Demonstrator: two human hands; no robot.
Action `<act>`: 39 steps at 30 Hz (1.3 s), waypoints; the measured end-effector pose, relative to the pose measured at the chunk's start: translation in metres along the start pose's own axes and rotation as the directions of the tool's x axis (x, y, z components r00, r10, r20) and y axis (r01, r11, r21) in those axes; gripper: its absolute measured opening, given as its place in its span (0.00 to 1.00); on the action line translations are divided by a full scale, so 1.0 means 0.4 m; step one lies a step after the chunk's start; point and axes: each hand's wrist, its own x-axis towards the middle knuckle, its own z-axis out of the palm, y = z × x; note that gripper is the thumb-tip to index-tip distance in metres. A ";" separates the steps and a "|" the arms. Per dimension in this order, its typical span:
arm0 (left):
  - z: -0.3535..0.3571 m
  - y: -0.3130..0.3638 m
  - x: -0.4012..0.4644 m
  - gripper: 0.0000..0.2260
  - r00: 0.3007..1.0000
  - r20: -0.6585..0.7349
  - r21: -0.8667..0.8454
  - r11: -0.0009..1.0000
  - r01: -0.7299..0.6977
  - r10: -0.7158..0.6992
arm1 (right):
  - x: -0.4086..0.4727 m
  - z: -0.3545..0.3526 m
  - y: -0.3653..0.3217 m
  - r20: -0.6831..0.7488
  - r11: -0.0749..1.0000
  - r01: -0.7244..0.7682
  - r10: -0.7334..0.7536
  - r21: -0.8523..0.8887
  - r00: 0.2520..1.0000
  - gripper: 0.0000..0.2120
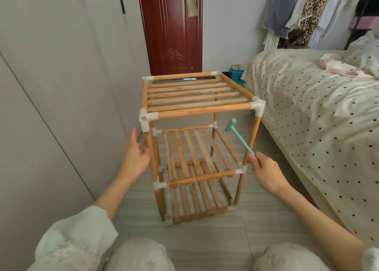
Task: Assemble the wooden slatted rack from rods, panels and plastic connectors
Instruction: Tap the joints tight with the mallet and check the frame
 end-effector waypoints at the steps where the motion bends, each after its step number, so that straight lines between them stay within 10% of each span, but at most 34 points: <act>1: 0.008 -0.018 0.000 0.17 0.998 0.060 0.058 0.998 0.011 -0.014 | 0.000 0.008 0.004 0.008 1.000 -0.010 0.010 0.011 1.000 0.15; 14: 0.191 0.052 -0.022 0.09 0.952 0.269 0.175 0.964 -0.200 0.149 | 0.018 0.069 0.165 0.041 0.962 -0.222 0.231 -0.159 0.972 0.15; 20: 0.247 0.039 -0.044 0.10 0.941 0.241 0.119 0.955 -0.273 0.239 | 0.014 0.080 0.136 -0.376 0.999 -0.002 0.019 0.046 0.926 0.12; 22: 0.251 0.035 -0.043 0.11 0.943 0.224 0.116 0.954 -0.275 0.245 | -0.004 0.144 0.162 -0.118 0.993 -0.106 0.099 -0.054 0.988 0.11; 25: 0.256 0.037 -0.045 0.06 0.938 0.253 0.101 0.958 -0.268 0.235 | -0.006 0.200 0.209 0.354 0.914 -0.169 0.307 -0.369 0.884 0.13; 29: 0.247 0.035 -0.040 0.08 0.932 0.272 0.080 0.960 -0.269 0.238 | 0.000 0.179 0.187 -0.036 0.997 -0.082 0.081 -0.008 0.996 0.12; 33: 0.248 0.028 -0.041 0.02 0.933 0.274 0.100 0.958 -0.269 0.234 | -0.061 0.241 0.192 0.296 0.956 -0.117 0.197 -0.269 0.935 0.15; 39: 0.250 0.036 -0.044 0.02 0.932 0.273 0.109 0.955 -0.277 0.239 | -0.029 0.248 0.130 -0.028 0.988 -0.088 0.092 0.131 0.995 0.12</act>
